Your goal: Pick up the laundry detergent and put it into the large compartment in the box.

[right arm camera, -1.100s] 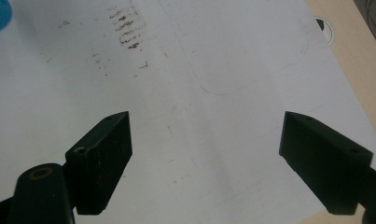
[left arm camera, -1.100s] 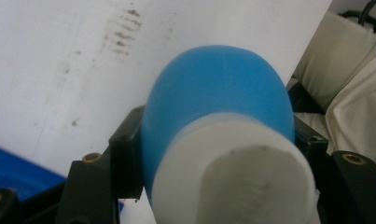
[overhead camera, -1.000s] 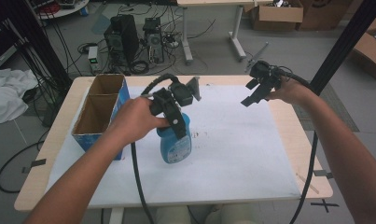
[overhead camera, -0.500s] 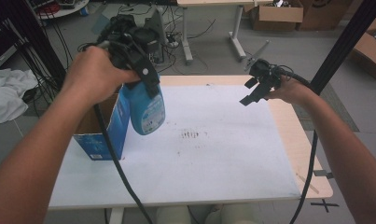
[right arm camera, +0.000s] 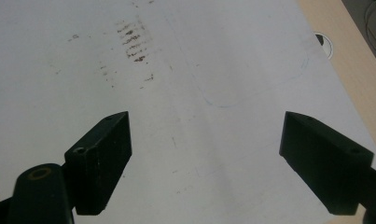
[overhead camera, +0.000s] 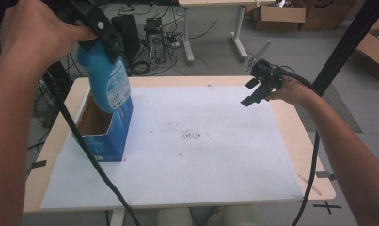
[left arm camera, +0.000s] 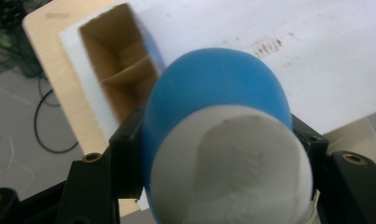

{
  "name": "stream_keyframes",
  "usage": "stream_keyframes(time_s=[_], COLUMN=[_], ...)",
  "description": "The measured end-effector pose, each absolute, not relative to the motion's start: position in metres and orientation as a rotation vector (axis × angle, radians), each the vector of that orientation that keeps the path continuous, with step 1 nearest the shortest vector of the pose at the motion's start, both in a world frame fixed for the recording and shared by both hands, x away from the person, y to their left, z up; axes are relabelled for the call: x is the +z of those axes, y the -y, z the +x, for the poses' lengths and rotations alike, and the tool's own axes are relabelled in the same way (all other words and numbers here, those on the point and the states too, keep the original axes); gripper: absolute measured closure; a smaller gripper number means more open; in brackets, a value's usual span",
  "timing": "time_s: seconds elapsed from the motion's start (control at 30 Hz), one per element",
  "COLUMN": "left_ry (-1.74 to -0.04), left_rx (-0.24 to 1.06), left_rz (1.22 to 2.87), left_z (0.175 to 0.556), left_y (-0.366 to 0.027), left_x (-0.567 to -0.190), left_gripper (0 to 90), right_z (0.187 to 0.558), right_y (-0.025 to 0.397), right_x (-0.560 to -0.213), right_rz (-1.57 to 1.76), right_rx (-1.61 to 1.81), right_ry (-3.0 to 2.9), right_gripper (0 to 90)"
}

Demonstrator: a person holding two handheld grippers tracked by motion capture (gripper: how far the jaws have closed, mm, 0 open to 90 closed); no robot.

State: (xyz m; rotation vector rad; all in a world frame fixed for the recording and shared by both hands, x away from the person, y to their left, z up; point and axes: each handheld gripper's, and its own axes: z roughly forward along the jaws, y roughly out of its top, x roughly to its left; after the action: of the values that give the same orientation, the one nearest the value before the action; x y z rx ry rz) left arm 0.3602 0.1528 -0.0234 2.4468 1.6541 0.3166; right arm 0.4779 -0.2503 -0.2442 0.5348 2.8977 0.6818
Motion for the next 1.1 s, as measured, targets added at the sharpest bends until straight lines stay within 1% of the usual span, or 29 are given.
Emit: stream_keyframes(time_s=[0.03,0.07,0.1,0.13,0.23,0.27,0.37,0.5,0.67,1.1], left_ry=[-1.708,-1.708,-1.761,-1.761,-1.871,-1.871,-1.955,-2.009,-2.048,-2.077], left_rx=[0.327,0.327,0.329,0.329,0.33,0.33,0.356,0.382,0.412,0.393], left_rz=[2.422,2.422,2.383,2.383,2.291,2.291,2.232,2.182,2.141,2.105], left_z=[0.362,0.362,0.363,0.363,0.366,0.366,0.367,0.369,0.374,0.387], left_y=[-0.16,-0.16,-0.168,-0.168,-0.186,-0.186,-0.2,-0.21,-0.222,-0.234], left_x=[-0.022,-0.022,-0.021,-0.021,-0.019,-0.019,-0.023,-0.03,-0.045,-0.09], left_gripper=[38.0,37.9,38.0,37.9,38.0,38.0,38.0,38.0,38.0,38.0], right_z=[0.478,0.478,0.479,0.479,0.479,0.479,0.48,0.481,0.481,0.482], right_y=[0.25,0.25,0.25,0.25,0.25,0.25,0.25,0.251,0.251,0.254], right_x=[-0.244,-0.244,-0.245,-0.245,-0.246,-0.246,-0.247,-0.247,-0.25,-0.251], right_rz=[0.531,0.531,0.529,0.529,0.537,0.537,0.534,0.534,0.53,0.547], right_rx=[0.683,0.683,0.68,0.68,0.68,0.68,0.682,0.683,0.675,0.676], right_ry=[-2.897,-2.897,-2.9,-2.9,-2.9,-2.9,-2.9,-2.9,-2.907,-2.905], right_gripper=[16.7,16.7,16.7,16.7,16.7,16.7,16.8,16.7,16.8,16.7])
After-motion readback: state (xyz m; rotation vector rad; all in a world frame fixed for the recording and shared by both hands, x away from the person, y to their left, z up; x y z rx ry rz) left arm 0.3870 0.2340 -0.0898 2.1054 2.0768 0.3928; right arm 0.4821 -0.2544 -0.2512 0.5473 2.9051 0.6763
